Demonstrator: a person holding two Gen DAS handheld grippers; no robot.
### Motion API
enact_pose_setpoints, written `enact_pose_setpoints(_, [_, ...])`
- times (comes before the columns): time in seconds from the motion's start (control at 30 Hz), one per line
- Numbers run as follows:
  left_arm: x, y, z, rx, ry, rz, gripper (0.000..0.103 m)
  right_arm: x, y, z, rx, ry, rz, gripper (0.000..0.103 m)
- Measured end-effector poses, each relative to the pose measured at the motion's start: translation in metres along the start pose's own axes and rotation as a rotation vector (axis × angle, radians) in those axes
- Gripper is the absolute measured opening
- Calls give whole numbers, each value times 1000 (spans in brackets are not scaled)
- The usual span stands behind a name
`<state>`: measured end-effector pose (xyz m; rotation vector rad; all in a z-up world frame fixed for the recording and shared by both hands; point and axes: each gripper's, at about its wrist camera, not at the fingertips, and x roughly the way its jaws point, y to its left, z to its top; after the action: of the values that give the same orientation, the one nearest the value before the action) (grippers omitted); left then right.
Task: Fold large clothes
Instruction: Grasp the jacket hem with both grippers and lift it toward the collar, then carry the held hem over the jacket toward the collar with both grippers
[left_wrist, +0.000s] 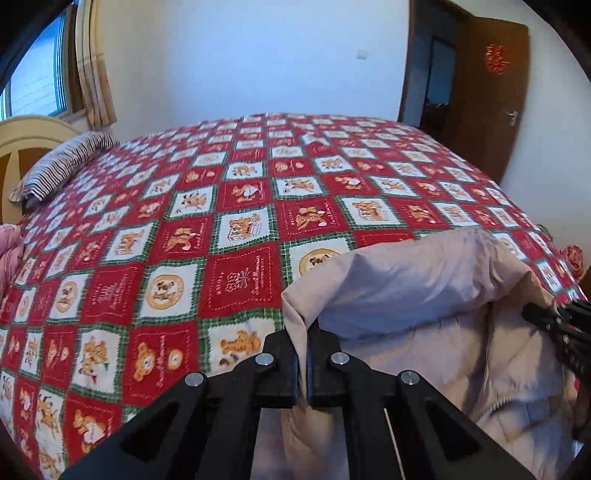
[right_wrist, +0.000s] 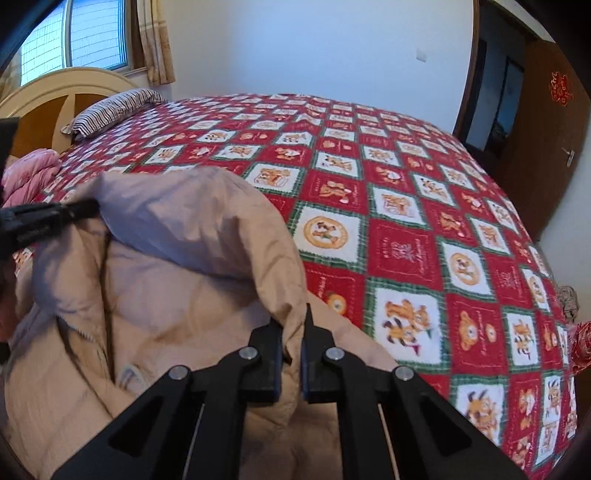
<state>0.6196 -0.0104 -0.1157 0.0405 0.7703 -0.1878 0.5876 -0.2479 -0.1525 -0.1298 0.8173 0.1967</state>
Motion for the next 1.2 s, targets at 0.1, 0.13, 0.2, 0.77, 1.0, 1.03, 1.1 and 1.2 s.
enact_pose_setpoints(0.1, [-17,5,-22,5,-36,-3,2,-7,-5,-10,10,-8,8,7])
enact_pose_setpoints(0.13, [-18,5,-27,2,-36,-3,2,-8,-6,-14,12,-10,9,7])
enact_pose_setpoints(0.2, [-12,7,-41,6,-21,14,2,-8,-6,-22,8,-4,7,7])
enact_pose_setpoints(0.77, [-38,20,-64,-21,-2,79,3,4,-18,-47,34,57,-56,51])
enact_pose_setpoints(1.0, [-61,47,-36,-141,-90,104,3,-32,-31,-47,100,32,-47,57])
enact_pose_setpoints(1.03, [-56,49,-30,-169,-84,103,3,-36,-31,-44,117,18,-51,57])
enact_pose_setpoints(1.1, [-42,50,-17,-229,-61,78,4,-42,-31,-37,173,-11,-44,57])
enact_pose_setpoints(1.2, [-23,37,-1,-254,-28,47,4,-42,-26,-22,236,-53,-29,59])
